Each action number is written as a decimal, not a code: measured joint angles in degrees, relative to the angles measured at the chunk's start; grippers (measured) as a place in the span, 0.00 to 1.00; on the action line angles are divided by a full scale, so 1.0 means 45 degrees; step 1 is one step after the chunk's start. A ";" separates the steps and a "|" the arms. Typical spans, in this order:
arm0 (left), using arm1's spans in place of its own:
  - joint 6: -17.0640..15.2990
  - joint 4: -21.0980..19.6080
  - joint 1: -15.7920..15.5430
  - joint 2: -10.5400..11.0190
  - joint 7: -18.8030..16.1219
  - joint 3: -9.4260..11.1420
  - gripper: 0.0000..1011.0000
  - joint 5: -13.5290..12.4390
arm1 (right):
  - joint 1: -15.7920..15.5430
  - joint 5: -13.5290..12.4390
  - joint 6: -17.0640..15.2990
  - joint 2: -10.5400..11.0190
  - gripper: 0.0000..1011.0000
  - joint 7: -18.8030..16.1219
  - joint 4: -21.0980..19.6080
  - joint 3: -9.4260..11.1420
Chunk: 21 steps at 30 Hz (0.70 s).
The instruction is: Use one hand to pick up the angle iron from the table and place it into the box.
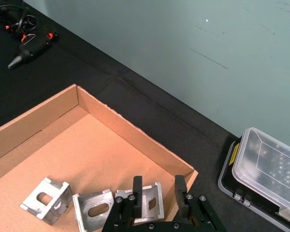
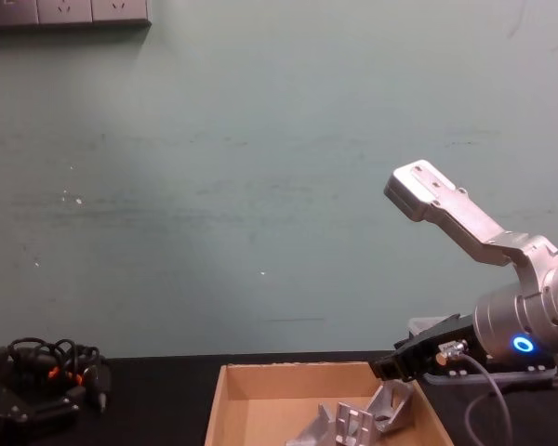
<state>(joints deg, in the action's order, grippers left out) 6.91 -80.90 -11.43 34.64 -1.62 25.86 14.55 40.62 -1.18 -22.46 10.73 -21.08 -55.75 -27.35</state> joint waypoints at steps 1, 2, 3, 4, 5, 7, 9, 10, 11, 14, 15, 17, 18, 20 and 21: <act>0.0000 0.0000 0.0000 0.0000 0.0000 0.0001 1.00 0.0000 | 0.0000 -0.0002 0.0000 0.0000 0.43 -0.0001 -0.0002 -0.0001; 0.0000 0.0000 0.0000 0.0000 0.0000 0.0000 1.00 0.0000 | -0.0002 -0.0005 0.0001 0.0002 0.45 -0.0003 -0.0004 -0.0003; 0.0000 0.0000 0.0000 0.0000 0.0000 0.0000 1.00 0.0000 | -0.0004 -0.0007 0.0002 0.0003 0.49 -0.0004 -0.0006 -0.0004; 0.0000 0.0001 0.0000 0.0001 0.0000 0.0000 1.00 0.0000 | -0.0005 -0.0009 0.0002 0.0003 0.51 -0.0005 -0.0007 -0.0005; 0.0000 0.0000 0.0000 0.0000 0.0000 0.0000 1.00 0.0000 | -0.0006 -0.0011 0.0003 0.0005 0.56 -0.0005 -0.0009 -0.0007; 0.0000 0.0000 0.0000 0.0000 0.0000 0.0000 1.00 0.0000 | -0.0007 -0.0014 0.0002 0.0006 0.61 -0.0006 -0.0011 -0.0007; 0.0000 0.0000 0.0000 0.0000 0.0000 0.0000 1.00 0.0000 | -0.0010 -0.0017 0.0003 0.0009 0.67 -0.0006 -0.0013 -0.0008; 0.0000 0.0000 0.0000 0.0000 0.0000 0.0000 1.00 0.0000 | -0.0012 -0.0019 0.0003 0.0011 0.70 -0.0006 -0.0016 -0.0008; 0.0000 0.0000 0.0000 0.0000 0.0000 0.0000 1.00 -0.0001 | -0.0013 -0.0019 0.0004 0.0012 0.73 -0.0007 -0.0017 -0.0007; 0.0000 0.0000 0.0000 0.0000 0.0000 0.0001 1.00 0.0000 | -0.0016 -0.0021 0.0003 0.0014 0.84 -0.0007 -0.0020 -0.0008; 0.0000 0.0000 0.0000 0.0000 0.0000 0.0000 1.00 -0.0001 | -0.0016 -0.0022 0.0003 0.0016 0.86 -0.0007 -0.0022 -0.0008; 0.0000 0.0000 0.0000 0.0000 0.0000 0.0001 1.00 0.0000 | -0.0016 -0.0023 0.0003 0.0016 0.89 -0.0006 -0.0023 -0.0007; 0.0000 0.0000 0.0000 0.0000 0.0000 0.0000 1.00 0.0000 | -0.0016 -0.0023 0.0003 0.0016 0.94 -0.0005 -0.0024 -0.0007; 0.0000 0.0000 0.0000 0.0000 0.0000 0.0000 1.00 0.0000 | -0.0016 -0.0024 0.0003 0.0016 0.97 -0.0005 -0.0024 -0.0007; 0.0000 0.0000 0.0000 0.0000 0.0000 0.0000 1.00 0.0000 | -0.0017 -0.0021 0.0004 0.0016 0.99 -0.0006 -0.0024 -0.0004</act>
<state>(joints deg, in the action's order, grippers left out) 6.91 -80.90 -11.43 34.65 -1.62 25.86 14.55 40.54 -1.27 -22.44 10.80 -21.10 -55.86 -27.37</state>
